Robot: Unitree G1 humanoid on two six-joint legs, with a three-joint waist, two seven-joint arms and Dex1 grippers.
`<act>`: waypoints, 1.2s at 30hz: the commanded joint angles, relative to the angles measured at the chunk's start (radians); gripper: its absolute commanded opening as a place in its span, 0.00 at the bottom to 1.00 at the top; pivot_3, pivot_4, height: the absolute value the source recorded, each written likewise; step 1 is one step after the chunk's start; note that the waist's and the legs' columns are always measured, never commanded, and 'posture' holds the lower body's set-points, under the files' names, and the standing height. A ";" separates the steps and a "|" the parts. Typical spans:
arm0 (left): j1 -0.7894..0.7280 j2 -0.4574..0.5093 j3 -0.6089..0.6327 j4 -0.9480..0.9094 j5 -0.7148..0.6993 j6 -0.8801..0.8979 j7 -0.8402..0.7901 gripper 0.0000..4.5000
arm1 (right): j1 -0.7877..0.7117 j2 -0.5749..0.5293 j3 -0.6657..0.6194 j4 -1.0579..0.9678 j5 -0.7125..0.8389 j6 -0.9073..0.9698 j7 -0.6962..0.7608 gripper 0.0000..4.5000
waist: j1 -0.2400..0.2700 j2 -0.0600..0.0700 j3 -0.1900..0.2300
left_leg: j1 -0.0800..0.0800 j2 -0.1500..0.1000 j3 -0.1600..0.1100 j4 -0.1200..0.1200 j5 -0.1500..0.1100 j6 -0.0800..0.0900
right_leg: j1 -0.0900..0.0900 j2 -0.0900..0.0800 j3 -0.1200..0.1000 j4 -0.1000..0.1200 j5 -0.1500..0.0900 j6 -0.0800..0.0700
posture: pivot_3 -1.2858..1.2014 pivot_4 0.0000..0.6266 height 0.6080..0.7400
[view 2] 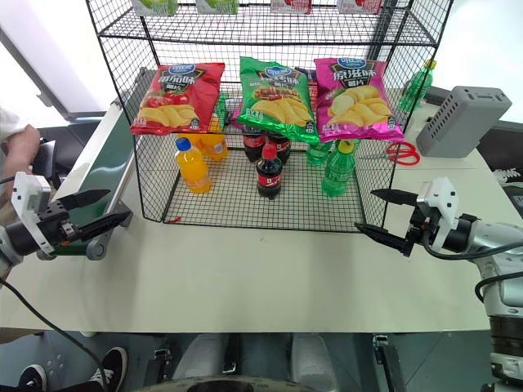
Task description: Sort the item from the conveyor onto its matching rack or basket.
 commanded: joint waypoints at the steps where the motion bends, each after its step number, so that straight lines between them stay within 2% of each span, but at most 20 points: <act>1: -0.002 0.005 0.011 -0.016 0.010 -0.021 0.012 0.99 | 0.006 -0.017 -0.039 -0.008 0.016 -0.007 0.004 1.00 | 0.000 0.000 0.000 | 0.000 0.000 0.000 0.000 0.000 0.000 | 0.000 0.000 0.000 0.000 0.000 0.000 | 0.52 0.24 1.00; 11: -0.007 0.003 0.005 -0.031 0.029 -0.059 0.020 0.99 | -0.016 -0.012 -0.023 0.012 0.005 -0.025 0.007 1.00 | -0.001 0.000 0.000 | 0.001 0.000 0.000 0.004 0.000 0.000 | -0.001 0.000 0.001 0.008 0.000 0.000 | 0.52 0.24 1.00; 19: 0.021 -0.015 0.015 -0.090 -0.006 -0.065 0.006 0.99 | -0.022 -0.009 -0.016 0.018 0.002 -0.031 0.009 1.00 | -0.001 0.000 0.000 | 0.001 0.000 0.000 0.005 0.000 0.000 | -0.001 0.000 0.001 0.008 0.000 0.000 | 0.52 0.24 1.00; 36: 0.039 -0.022 0.024 -0.090 -0.024 -0.083 -0.007 0.99 | -0.025 -0.012 -0.007 0.016 -0.001 -0.041 0.009 1.00 | 0.000 0.000 0.000 | 0.001 0.000 0.000 0.005 0.000 0.000 | -0.001 0.000 0.001 0.008 -0.001 0.000 | 0.52 0.24 1.00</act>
